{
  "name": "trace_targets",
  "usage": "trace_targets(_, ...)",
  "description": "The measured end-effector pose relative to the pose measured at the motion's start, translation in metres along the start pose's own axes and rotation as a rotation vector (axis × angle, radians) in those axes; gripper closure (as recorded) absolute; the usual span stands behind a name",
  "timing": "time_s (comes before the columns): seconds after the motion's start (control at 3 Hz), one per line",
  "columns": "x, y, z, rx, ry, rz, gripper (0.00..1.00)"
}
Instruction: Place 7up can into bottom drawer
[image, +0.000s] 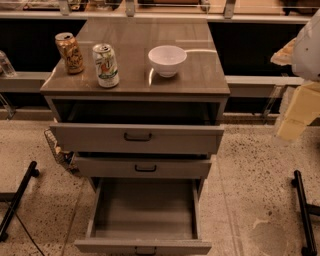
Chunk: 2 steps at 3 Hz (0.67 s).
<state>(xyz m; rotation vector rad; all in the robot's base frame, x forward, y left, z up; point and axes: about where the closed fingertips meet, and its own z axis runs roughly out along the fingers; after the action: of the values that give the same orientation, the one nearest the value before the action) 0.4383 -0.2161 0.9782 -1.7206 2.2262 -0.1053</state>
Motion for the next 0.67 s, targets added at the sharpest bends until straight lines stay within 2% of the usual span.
trace_targets(0.67, -0.0049, -0.0086, 0.0117, 0.005, 0.034, 0.029, 0.0)
